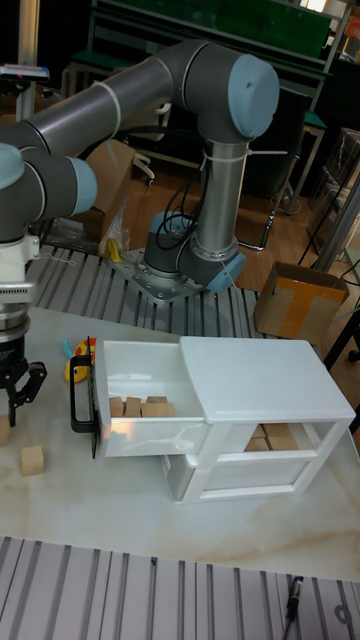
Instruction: Take something out of a drawer
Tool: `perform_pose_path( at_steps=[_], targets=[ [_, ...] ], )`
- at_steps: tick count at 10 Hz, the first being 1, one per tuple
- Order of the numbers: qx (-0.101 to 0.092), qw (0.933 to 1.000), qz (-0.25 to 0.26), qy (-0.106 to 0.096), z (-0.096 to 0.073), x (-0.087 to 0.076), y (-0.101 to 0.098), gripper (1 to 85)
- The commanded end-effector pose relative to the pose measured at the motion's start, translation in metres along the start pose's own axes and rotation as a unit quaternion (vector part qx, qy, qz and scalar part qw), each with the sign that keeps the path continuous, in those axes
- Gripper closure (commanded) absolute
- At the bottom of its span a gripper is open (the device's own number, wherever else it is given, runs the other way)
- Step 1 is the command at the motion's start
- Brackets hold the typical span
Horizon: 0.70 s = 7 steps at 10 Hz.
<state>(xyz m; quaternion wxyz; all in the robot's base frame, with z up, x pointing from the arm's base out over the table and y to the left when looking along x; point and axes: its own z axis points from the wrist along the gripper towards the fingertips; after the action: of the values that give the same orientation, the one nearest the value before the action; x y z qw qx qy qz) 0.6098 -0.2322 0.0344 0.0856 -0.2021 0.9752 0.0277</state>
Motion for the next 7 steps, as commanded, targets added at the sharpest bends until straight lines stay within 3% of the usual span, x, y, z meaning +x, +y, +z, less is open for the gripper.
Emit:
perform_pose_path(
  at_steps=[1, 3, 7],
  targets=[
    [0.003, 0.9998, -0.014, -0.012, -0.003, -0.006, -0.002, 10.3],
    [0.004, 0.9998, -0.019, -0.010, -0.010, -0.004, -0.002, 11.0],
    [0.015, 0.9994, -0.027, 0.013, -0.056, 0.021, 0.004, 14.7]
  ],
)
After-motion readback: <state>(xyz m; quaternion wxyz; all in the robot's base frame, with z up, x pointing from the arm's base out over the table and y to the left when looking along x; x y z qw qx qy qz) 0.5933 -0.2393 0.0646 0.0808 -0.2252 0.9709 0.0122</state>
